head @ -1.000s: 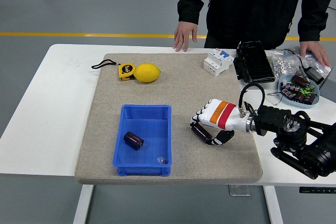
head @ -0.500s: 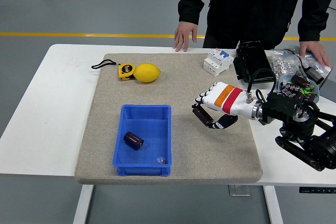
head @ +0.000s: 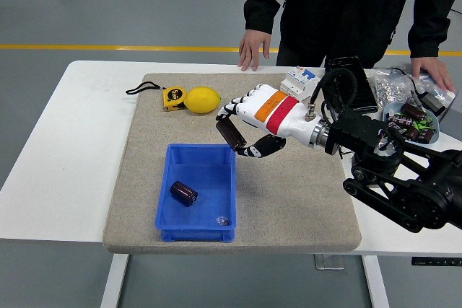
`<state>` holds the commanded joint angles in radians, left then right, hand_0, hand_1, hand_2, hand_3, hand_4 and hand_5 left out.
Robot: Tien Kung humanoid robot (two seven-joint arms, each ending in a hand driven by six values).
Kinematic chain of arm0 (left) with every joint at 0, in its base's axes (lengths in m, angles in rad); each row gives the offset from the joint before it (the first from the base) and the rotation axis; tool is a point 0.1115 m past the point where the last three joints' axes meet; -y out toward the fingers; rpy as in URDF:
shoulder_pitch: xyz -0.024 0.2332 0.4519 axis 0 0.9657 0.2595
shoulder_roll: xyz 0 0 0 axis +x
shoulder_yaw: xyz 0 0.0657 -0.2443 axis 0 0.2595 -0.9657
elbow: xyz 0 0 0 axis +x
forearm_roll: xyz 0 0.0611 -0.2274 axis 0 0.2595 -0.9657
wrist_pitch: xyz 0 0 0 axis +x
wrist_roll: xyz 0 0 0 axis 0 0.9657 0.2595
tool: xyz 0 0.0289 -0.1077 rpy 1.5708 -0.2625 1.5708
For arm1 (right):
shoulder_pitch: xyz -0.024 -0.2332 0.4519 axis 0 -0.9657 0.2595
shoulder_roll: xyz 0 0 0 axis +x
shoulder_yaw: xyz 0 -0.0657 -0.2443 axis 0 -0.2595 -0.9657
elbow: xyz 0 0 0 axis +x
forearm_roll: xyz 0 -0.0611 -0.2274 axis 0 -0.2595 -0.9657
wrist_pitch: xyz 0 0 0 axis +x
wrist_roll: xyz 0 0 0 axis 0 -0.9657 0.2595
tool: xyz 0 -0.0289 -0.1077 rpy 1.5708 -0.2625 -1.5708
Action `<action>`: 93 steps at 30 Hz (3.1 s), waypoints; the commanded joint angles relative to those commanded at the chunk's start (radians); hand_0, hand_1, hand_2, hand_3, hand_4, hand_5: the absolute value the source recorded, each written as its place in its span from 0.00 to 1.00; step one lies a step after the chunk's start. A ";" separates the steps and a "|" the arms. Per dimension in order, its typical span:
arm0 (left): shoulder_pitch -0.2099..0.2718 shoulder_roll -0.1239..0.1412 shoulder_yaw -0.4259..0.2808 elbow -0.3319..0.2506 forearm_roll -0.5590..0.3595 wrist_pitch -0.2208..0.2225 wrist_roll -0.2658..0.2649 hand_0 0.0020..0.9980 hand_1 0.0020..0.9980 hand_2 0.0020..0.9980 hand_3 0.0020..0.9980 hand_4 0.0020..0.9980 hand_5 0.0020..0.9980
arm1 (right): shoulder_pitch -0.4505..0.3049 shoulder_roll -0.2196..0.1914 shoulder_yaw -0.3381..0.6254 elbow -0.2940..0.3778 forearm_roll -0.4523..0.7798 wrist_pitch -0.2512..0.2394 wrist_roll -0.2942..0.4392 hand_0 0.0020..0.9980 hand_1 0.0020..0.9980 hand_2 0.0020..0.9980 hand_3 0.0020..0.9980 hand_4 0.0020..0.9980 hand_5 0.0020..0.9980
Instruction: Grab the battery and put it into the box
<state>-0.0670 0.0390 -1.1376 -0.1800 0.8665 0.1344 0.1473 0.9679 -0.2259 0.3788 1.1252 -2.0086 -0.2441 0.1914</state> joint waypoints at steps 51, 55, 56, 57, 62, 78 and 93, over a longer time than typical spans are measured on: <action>0.004 -0.006 -0.016 0.000 0.001 0.007 -0.006 0.77 0.73 0.75 0.64 0.72 0.63 | -0.285 -0.169 0.417 -0.104 0.608 0.157 0.026 0.85 0.83 0.84 0.89 1.00 0.61; 0.006 -0.010 -0.025 0.000 0.012 0.007 -0.002 0.77 0.73 0.75 0.64 0.72 0.63 | -0.387 -0.166 0.516 -0.068 0.777 0.163 0.013 0.85 0.83 0.84 0.89 1.00 0.61; 0.006 -0.011 -0.025 0.000 0.013 0.007 -0.001 0.77 0.73 0.75 0.64 0.72 0.63 | -0.409 -0.161 0.544 -0.060 0.816 0.164 0.008 0.85 0.83 0.84 0.89 1.00 0.61; 0.006 -0.011 -0.023 0.000 0.012 0.007 -0.001 0.77 0.73 0.76 0.65 0.72 0.63 | -0.428 -0.157 0.574 -0.053 0.861 0.171 0.001 0.86 0.84 0.85 0.89 1.00 0.67; 0.009 -0.013 -0.020 0.000 0.013 0.005 0.001 0.77 0.73 0.76 0.65 0.72 0.63 | -0.503 -0.137 0.686 -0.023 1.069 0.185 -0.019 0.86 0.84 0.85 0.89 1.00 0.67; 0.004 -0.016 -0.017 0.000 0.014 0.002 0.001 0.77 0.73 0.76 0.65 0.72 0.63 | -0.608 -0.108 0.794 -0.014 1.457 0.207 -0.042 0.87 0.84 0.85 0.90 1.00 0.75; -0.003 -0.018 -0.008 0.000 0.001 0.002 -0.004 0.77 0.73 0.76 0.65 0.71 0.63 | -0.611 -0.109 0.824 -0.031 1.460 0.204 -0.043 0.87 0.84 0.85 0.89 1.00 0.75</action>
<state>-0.0702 0.0212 -1.1452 -0.1800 0.8672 0.1364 0.1436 0.3569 -0.3350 1.2026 1.0944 -0.5484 -0.0401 0.1486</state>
